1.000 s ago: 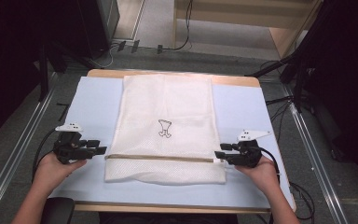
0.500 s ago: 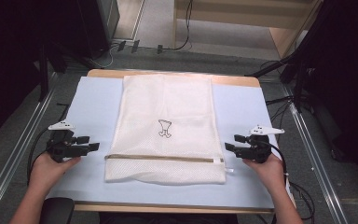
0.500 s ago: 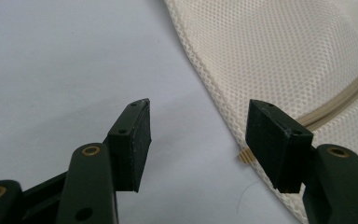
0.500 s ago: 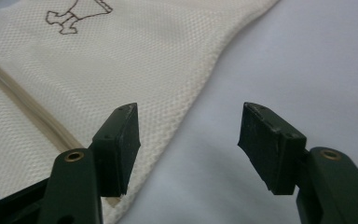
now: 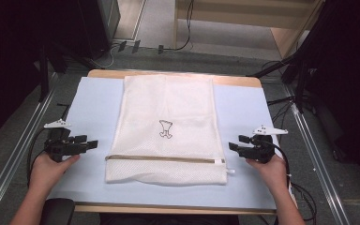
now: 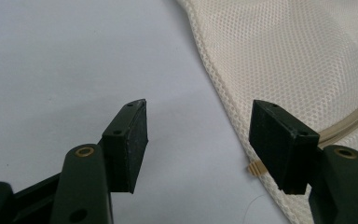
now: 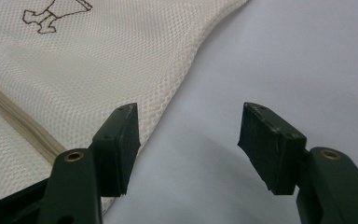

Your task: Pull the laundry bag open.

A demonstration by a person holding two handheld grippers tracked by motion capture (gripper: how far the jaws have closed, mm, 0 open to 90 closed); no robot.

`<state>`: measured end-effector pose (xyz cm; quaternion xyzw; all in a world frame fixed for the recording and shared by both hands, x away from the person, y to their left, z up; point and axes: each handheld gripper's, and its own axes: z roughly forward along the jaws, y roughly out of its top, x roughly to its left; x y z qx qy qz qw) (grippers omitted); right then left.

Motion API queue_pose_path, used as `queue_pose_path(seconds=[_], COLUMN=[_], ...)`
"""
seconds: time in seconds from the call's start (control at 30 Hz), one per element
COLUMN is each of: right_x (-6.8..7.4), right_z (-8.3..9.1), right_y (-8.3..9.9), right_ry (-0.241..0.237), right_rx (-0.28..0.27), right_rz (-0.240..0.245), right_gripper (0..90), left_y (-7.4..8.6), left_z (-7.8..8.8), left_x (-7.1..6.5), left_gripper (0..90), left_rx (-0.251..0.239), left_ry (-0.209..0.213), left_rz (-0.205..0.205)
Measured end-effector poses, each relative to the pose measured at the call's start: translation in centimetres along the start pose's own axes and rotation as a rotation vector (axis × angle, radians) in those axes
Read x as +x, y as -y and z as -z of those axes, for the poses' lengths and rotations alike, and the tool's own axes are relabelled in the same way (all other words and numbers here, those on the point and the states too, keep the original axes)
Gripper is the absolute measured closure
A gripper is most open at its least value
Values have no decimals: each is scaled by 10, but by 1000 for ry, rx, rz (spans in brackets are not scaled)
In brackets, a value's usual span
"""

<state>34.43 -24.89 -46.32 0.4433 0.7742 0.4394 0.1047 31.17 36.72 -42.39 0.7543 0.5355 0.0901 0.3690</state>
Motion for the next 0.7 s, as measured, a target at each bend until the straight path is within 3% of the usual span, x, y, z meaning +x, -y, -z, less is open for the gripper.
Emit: queue_pose_path(seconds=[0.47,0.7], right_x=[1,1], right_z=[-2,-2], right_y=[0,1], right_ry=[5,2], right_rx=[4,9], right_rz=[9,9], right_gripper=[379,373], left_y=[0,0], left_z=[-5,-7], left_x=[0,4], left_gripper=[374,349], left_rx=[33,20], left_ry=[-6,-17], left_rz=[-15,-10])
